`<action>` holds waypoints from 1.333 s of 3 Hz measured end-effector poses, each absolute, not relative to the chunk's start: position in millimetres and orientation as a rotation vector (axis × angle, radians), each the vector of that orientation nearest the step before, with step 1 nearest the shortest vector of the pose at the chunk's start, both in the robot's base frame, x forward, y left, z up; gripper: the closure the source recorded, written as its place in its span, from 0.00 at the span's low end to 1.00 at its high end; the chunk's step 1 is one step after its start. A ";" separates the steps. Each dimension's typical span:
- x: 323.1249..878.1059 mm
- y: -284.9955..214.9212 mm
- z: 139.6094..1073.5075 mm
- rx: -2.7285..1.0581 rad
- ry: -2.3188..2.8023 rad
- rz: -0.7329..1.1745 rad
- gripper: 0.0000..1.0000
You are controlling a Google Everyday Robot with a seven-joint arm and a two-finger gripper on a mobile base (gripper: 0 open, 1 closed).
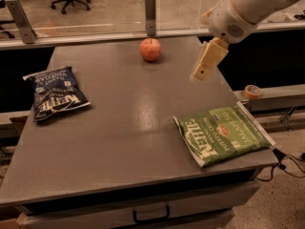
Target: Move apple near green jalapeno chip bag
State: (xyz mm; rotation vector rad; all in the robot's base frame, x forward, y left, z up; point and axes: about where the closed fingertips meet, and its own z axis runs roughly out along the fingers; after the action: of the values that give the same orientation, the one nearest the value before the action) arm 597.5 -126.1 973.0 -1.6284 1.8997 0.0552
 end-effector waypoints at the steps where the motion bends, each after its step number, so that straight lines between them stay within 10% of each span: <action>1: 597.5 -126.1 973.0 -1.628 1.900 0.055 0.00; 4: 724.0 -70.0 948.3 -1.331 1.833 0.244 0.00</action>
Offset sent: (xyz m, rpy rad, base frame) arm 0.0691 0.0349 -0.0160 0.2182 -0.0692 -0.0621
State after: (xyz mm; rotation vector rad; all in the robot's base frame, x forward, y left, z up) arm 724.0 -70.0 948.3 -1.3310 1.8331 0.2444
